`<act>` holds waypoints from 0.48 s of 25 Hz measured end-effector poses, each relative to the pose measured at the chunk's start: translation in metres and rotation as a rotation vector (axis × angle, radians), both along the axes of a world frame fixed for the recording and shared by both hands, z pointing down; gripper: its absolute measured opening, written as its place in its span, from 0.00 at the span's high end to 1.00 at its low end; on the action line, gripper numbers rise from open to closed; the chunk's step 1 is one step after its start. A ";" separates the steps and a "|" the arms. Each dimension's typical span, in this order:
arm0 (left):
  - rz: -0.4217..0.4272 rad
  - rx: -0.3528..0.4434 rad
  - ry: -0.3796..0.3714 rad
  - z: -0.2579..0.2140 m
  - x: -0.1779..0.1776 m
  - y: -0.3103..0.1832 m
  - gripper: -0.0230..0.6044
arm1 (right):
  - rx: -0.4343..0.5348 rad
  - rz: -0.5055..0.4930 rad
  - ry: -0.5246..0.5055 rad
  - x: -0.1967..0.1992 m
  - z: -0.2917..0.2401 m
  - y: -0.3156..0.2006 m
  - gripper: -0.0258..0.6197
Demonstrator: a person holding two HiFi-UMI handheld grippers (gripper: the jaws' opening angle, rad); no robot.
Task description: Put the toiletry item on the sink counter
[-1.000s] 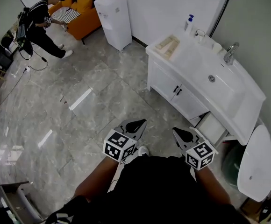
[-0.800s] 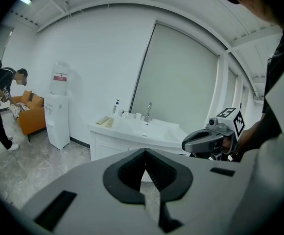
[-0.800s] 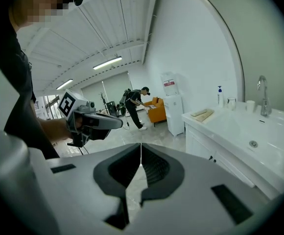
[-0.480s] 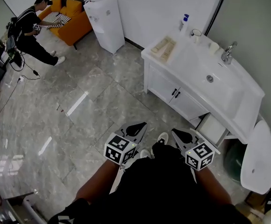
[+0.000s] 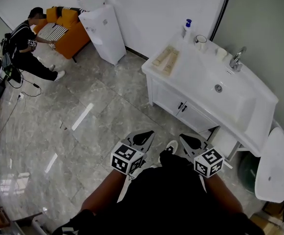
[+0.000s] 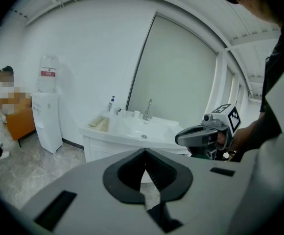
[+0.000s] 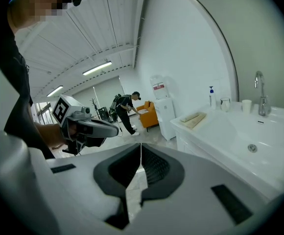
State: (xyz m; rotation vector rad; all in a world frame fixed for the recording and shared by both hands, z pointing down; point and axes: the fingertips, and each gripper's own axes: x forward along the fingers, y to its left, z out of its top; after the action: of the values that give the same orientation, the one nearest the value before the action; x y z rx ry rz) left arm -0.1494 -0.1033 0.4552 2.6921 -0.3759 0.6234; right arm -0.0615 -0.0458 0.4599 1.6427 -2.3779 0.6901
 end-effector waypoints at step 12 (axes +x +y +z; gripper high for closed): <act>0.053 0.043 -0.002 -0.015 0.103 -0.089 0.96 | 0.017 0.061 -0.003 0.099 -0.005 -0.081 0.96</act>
State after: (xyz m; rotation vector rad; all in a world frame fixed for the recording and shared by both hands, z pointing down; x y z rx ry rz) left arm -0.0463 -0.1924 0.4400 2.7510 -0.3227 0.6398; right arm 0.0370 -0.1266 0.4546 1.7287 -2.3510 0.6855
